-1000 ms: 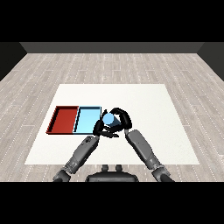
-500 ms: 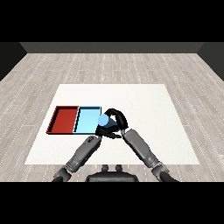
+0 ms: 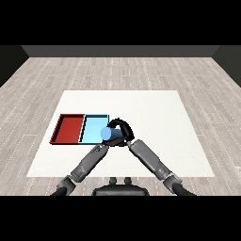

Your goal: Pick the blue can and put it in the blue box

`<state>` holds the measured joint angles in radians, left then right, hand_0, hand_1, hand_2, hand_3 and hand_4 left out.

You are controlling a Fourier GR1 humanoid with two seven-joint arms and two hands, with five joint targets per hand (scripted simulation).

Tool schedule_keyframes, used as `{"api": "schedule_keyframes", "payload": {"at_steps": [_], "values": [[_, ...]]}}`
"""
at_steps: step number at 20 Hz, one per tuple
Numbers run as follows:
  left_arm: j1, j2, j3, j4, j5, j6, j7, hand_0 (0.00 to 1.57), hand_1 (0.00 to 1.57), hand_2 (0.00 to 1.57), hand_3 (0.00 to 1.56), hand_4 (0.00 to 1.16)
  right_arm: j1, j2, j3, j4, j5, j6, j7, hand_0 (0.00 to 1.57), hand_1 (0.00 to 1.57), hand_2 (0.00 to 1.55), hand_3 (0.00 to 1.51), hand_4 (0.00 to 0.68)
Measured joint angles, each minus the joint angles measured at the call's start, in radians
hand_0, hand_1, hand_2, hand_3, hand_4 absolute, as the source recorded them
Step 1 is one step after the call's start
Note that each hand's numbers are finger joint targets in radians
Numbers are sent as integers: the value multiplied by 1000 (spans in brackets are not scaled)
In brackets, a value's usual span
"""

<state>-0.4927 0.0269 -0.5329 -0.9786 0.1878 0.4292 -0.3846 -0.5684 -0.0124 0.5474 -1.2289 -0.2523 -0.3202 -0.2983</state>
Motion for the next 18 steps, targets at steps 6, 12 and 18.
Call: {"api": "schedule_keyframes", "payload": {"at_steps": [6, 12, 18], "values": [[20, 16, -13, -7, -28, 49, 2, 699, 699, 797, 535, 714, -7, -6, 49, 19, -19, -32, -42, 1451, 1451, 1454, 1397, 610], [33, 2, -5, -15, 25, 80, -36, 645, 645, 753, 521, 668, -8, -10, 54, 10, -50, -25, -42, 1435, 1435, 1454, 1393, 591], [43, -4, -3, -19, 90, 64, -50, 1411, 1411, 1404, 1281, 599, -8, -4, 49, 5, -52, -22, -26, 1430, 1430, 1457, 1395, 574]]}}
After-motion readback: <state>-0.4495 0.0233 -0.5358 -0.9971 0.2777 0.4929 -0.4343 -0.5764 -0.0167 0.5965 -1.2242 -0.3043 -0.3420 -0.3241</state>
